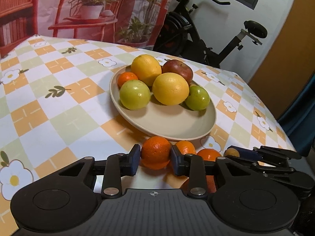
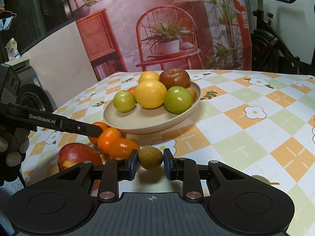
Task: Organize fruits
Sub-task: 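Hold the brown fruit with the right gripper while the left grasps an orange tangerine, then carry the brown fruit onto the plate with the right gripper while the left carries the tangerine there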
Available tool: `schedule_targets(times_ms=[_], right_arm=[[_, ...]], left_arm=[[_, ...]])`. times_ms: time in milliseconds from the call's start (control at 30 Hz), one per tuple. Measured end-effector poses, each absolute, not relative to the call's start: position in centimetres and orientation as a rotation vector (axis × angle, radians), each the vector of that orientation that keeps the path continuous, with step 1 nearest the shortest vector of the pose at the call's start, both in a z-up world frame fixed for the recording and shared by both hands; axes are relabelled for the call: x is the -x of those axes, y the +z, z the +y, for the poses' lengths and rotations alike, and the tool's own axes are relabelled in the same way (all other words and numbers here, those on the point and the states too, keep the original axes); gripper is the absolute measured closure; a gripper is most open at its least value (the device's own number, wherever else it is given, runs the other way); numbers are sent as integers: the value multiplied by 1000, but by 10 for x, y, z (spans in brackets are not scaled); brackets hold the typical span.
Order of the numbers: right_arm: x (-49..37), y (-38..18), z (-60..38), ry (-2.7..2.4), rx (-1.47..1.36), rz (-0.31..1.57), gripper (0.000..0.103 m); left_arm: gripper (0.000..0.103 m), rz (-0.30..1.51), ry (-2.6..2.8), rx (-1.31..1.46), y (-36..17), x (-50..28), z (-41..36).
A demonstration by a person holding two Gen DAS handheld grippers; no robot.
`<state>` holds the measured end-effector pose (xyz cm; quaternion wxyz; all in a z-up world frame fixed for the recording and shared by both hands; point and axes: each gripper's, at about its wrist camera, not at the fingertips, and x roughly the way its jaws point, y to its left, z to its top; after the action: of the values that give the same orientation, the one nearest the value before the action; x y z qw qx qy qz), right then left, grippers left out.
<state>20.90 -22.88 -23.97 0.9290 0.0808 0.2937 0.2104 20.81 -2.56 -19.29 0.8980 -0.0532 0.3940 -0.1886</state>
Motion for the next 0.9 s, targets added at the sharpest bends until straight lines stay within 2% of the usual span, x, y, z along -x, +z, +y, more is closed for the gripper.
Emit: schedule_targets(times_ms=[500, 900], right_arm=[[-206, -241, -235, 378, -236, 574, 78], [-205, -233, -239, 333, -252, 560, 78]], left_arm=[[68, 702, -364, 86, -160, -213, -22], [68, 704, -362, -4, -167, -239, -37]])
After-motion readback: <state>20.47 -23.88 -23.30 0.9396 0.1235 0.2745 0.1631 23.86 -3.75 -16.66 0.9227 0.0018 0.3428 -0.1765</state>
